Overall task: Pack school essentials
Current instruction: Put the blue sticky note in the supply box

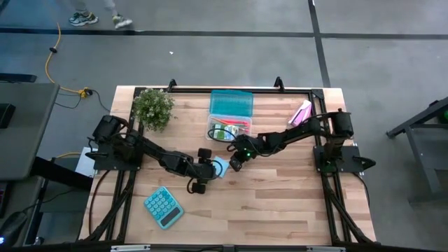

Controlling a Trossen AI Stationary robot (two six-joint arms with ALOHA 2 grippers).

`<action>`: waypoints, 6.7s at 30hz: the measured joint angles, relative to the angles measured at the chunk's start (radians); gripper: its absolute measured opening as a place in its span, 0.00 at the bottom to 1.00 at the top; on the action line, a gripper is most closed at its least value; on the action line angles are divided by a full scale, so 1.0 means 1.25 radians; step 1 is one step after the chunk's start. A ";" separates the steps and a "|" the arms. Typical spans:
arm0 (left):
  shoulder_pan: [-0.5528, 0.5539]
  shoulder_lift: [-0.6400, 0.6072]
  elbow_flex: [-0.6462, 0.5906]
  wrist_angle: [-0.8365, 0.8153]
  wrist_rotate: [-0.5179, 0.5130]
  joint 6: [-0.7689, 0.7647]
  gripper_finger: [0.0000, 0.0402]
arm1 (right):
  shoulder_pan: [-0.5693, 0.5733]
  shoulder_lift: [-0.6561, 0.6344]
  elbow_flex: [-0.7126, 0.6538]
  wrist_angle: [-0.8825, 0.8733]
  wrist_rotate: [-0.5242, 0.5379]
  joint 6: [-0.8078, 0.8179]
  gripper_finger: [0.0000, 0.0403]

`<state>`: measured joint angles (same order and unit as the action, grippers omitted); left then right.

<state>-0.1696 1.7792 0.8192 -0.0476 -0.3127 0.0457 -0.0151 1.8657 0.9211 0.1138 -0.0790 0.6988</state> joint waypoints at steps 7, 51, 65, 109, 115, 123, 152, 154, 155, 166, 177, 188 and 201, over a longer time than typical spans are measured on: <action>-0.001 0.001 0.000 -0.002 -0.004 0.010 0.37 | 0.009 0.032 0.001 0.039 -0.025 0.046 0.00; -0.010 0.012 0.002 0.010 0.000 0.032 0.00 | 0.034 0.027 -0.001 0.056 -0.071 0.063 0.00; -0.010 -0.074 0.004 -0.039 -0.010 0.011 0.00 | 0.027 -0.035 -0.001 0.032 -0.117 -0.004 0.00; 0.054 -0.021 0.006 -0.082 0.087 -0.180 0.00 | 0.035 -0.080 0.000 -0.093 -0.085 0.075 0.00; 0.082 -0.021 0.006 -0.078 0.136 -0.162 0.00 | 0.044 -0.025 0.000 -0.007 -0.064 0.229 0.13; 0.076 -0.016 0.006 -0.063 0.139 -0.164 0.00 | 0.026 0.030 0.001 0.062 -0.071 0.379 0.43; 0.067 0.010 0.007 -0.001 0.134 -0.223 0.00 | 0.048 0.070 0.002 0.093 -0.087 0.442 0.06; 0.068 0.005 0.007 -0.005 0.134 -0.223 0.00 | 0.048 0.061 0.001 0.093 -0.091 0.424 0.03; 0.071 -0.002 0.006 -0.013 0.137 -0.223 0.00 | 0.049 0.055 -0.001 0.089 -0.092 0.410 0.02; 0.150 -0.268 0.004 -0.199 0.198 -0.176 0.00 | -0.029 -0.171 -0.003 -0.094 -0.088 0.114 0.00; 0.215 -0.677 0.005 0.001 0.218 -0.147 0.00 | -0.115 -0.498 -0.002 -0.121 -0.066 -0.147 0.00; 0.232 -0.800 0.006 0.116 0.226 -0.194 0.00 | -0.089 -0.654 -0.001 -0.121 -0.026 -0.383 0.00; 0.222 -0.794 0.006 0.138 0.227 -0.195 0.00 | -0.065 -0.660 -0.001 -0.118 0.004 -0.418 0.00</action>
<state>0.1085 0.7862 0.8263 0.1244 -0.0296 -0.1986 -0.0959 1.0405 0.9199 -0.0341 -0.0746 0.1767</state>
